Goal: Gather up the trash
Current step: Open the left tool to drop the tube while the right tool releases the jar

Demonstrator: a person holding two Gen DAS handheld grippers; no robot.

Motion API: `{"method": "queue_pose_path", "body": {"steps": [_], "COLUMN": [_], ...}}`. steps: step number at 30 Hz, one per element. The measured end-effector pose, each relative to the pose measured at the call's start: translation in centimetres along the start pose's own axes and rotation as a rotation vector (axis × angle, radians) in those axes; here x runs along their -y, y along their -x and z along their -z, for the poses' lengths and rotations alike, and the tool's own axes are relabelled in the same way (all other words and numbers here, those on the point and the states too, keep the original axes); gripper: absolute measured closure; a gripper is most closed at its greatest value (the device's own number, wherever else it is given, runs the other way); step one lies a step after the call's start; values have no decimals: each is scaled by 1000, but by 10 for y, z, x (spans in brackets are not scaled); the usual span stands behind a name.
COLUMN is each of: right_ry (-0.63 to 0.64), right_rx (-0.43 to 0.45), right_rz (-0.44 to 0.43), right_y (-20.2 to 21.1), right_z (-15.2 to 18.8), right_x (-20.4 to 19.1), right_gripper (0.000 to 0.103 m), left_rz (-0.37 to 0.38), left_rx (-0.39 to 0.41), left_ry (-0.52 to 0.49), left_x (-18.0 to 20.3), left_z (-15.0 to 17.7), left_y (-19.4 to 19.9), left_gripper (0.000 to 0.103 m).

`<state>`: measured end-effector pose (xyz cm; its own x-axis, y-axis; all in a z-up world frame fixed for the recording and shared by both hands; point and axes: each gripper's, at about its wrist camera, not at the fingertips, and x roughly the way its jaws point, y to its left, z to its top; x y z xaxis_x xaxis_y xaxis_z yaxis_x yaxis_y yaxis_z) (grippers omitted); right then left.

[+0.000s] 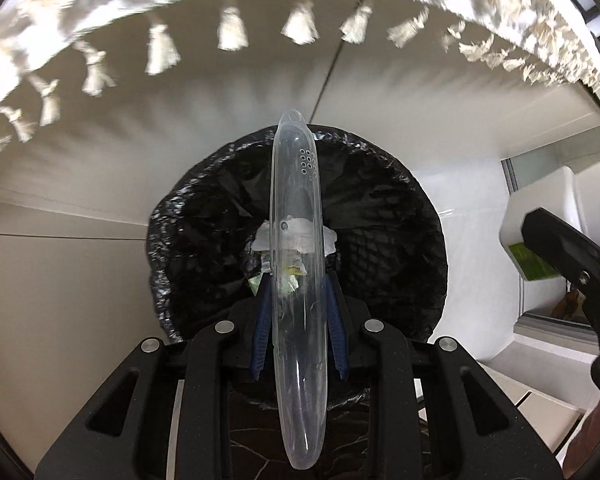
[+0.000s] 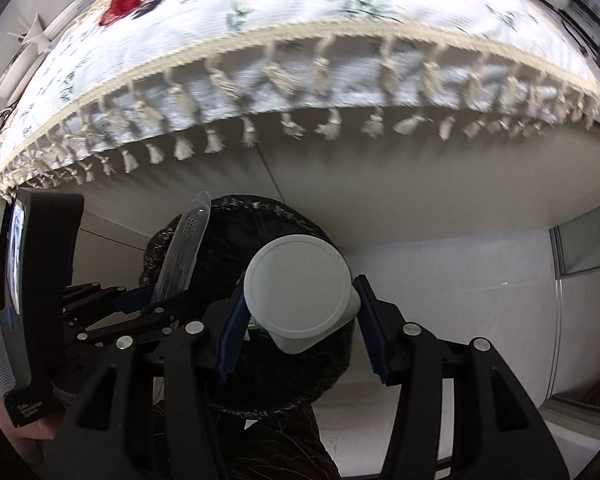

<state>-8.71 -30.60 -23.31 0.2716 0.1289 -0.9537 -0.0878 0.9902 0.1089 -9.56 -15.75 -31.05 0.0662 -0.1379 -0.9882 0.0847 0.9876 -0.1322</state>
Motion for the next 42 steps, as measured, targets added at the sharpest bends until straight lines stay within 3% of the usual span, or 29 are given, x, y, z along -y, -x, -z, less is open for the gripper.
{"method": "queue_pose_path", "body": {"steps": [6, 14, 18, 20, 24, 26, 34, 42], "right_ry": [-32, -28, -9, 0, 30, 46, 106, 145], "right_rx": [-9, -15, -18, -21, -26, -29, -39, -57], "right_rz": [12, 13, 5, 0, -11, -17, -36, -45], "right_y": [-1, -8, -15, -18, -22, -24, -37, -52], "right_z": [7, 8, 7, 6, 4, 3, -6, -10], "right_x": [17, 16, 5, -2, -19, -27, -58, -80], "right_gripper": [55, 55, 55, 54, 54, 54, 54, 54], "left_rz": [8, 9, 4, -7, -18, -26, -44, -59], "left_rx": [-12, 44, 77, 96, 125, 146, 191, 226], "left_ry": [-14, -56, -40, -25, 5, 25, 99, 147], "left_x": [15, 18, 9, 0, -17, -26, -57, -83], "left_z": [-5, -3, -1, 0, 4, 7, 15, 23], "left_y": [-12, 3, 15, 24, 38, 44, 60, 77], "left_gripper": [78, 74, 55, 40, 30, 19, 6, 6]}}
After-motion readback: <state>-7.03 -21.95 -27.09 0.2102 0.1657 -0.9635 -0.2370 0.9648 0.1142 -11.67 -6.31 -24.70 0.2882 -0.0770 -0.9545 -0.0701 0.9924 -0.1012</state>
